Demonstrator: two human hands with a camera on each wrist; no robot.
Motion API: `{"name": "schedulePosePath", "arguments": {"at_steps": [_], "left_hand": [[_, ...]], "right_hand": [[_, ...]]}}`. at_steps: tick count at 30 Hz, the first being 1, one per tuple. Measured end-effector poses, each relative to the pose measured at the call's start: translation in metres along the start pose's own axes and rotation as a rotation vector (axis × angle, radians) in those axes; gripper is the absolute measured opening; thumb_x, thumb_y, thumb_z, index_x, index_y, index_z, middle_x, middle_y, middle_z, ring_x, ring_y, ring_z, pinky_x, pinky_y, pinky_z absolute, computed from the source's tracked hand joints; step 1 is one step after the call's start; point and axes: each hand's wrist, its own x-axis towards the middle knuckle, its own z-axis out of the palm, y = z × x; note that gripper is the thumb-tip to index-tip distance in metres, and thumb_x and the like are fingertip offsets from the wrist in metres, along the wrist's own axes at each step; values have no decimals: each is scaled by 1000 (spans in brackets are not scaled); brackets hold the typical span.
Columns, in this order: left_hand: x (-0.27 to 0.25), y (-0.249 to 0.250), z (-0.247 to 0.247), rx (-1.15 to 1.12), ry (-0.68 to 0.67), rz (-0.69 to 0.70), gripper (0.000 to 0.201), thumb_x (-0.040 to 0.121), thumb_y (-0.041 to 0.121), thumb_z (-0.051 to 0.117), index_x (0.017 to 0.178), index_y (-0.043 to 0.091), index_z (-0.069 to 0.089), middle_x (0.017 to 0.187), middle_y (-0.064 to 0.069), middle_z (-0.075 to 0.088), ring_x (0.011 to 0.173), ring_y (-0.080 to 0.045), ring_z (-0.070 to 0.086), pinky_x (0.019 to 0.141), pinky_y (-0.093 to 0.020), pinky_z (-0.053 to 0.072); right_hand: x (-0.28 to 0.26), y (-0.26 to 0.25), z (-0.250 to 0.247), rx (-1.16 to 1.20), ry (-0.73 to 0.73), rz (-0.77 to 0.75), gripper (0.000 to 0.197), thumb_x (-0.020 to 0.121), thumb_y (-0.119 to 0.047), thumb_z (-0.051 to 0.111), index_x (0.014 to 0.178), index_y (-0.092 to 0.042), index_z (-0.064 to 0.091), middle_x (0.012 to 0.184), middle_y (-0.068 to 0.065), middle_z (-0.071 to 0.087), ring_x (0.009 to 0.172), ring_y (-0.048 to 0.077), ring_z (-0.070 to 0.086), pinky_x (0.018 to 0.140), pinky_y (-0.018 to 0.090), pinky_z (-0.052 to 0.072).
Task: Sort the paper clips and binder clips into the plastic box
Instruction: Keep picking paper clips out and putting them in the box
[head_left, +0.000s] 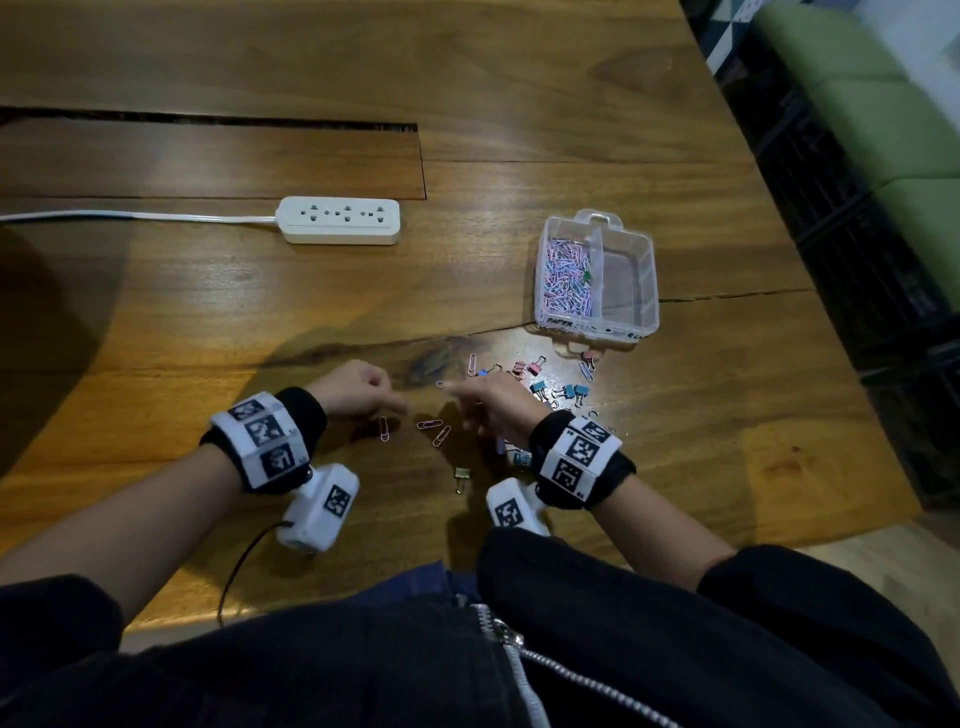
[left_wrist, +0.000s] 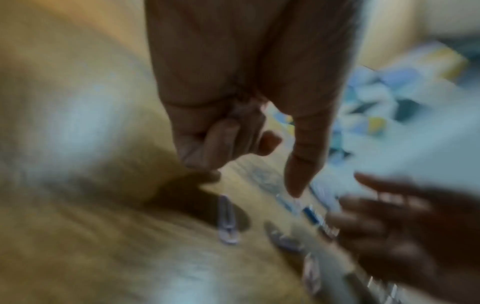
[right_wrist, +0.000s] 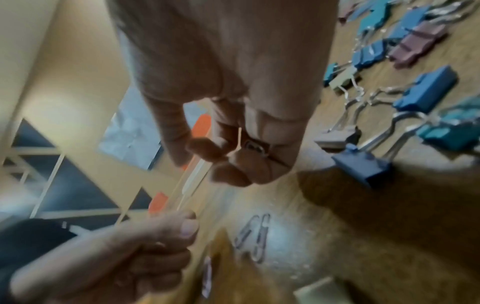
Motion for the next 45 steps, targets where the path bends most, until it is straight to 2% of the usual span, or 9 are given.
{"name": "schedulePosePath", "arguments": {"at_steps": [4, 9, 20, 26, 29, 31, 36, 40, 45], "left_hand": [[-6, -5, 8, 424, 176, 87, 35, 72, 28, 75, 60, 18, 43, 59, 4, 47, 56, -11, 42, 51, -23, 34], [-9, -5, 12, 586, 198, 41, 33, 69, 34, 77, 71, 14, 51, 73, -1, 57, 73, -18, 53, 55, -26, 38], [3, 9, 9, 567, 99, 144, 24, 80, 21, 62, 59, 13, 52, 66, -5, 55, 65, -18, 52, 63, -29, 42], [13, 30, 8, -616, -65, 52, 29, 73, -3, 30, 48, 1, 45, 45, -6, 35, 26, -8, 28, 30, -8, 19], [18, 39, 12, -721, -94, 53, 39, 73, -9, 23, 43, 7, 43, 52, -6, 40, 28, -8, 31, 29, -10, 19], [20, 45, 18, -722, -121, 47, 30, 77, -6, 27, 54, 11, 34, 51, -6, 37, 27, -6, 29, 29, -10, 17], [27, 46, 34, 143, 104, 192, 21, 82, 20, 64, 67, 17, 49, 67, 3, 51, 62, -12, 49, 53, -20, 39], [29, 42, 37, 594, 122, 281, 19, 80, 32, 66, 83, 16, 56, 84, 0, 57, 80, -17, 55, 69, -29, 45], [26, 48, 36, 599, 10, 230, 18, 90, 25, 52, 80, 10, 55, 81, -8, 54, 75, -21, 50, 60, -29, 36]], "right_hand": [[1, 7, 11, -511, -15, -181, 23, 72, -17, 74, 66, -18, 51, 66, -4, 51, 63, 11, 47, 64, 25, 40], [1, 11, 19, -896, 4, -285, 32, 75, -17, 70, 104, -13, 58, 118, 10, 45, 110, 22, 44, 96, 36, 41], [-2, 22, 20, -1076, -22, -355, 14, 86, -10, 54, 99, -6, 53, 111, 11, 50, 101, 25, 51, 91, 38, 46], [-3, 13, 1, -388, 55, -235, 23, 88, -7, 51, 111, -7, 54, 95, 4, 59, 87, 13, 58, 79, 27, 47], [-9, 3, -18, 49, -3, -178, 20, 92, -2, 41, 102, 1, 58, 71, 1, 54, 56, 5, 52, 47, 12, 42], [-11, -4, -32, 282, -10, -124, 26, 94, 2, 33, 85, -4, 56, 69, 6, 48, 58, 10, 47, 44, 12, 38], [-5, -18, -55, 529, 28, -77, 23, 89, -1, 36, 76, -4, 54, 77, 8, 53, 50, 9, 49, 44, 14, 39], [6, -27, -54, 424, 29, -64, 24, 90, -15, 39, 67, -15, 45, 67, 0, 45, 52, 10, 40, 50, 19, 34], [31, -34, -35, -506, 286, -78, 25, 80, -30, 64, 65, -16, 50, 64, -2, 50, 61, 13, 50, 53, 21, 39]]}}
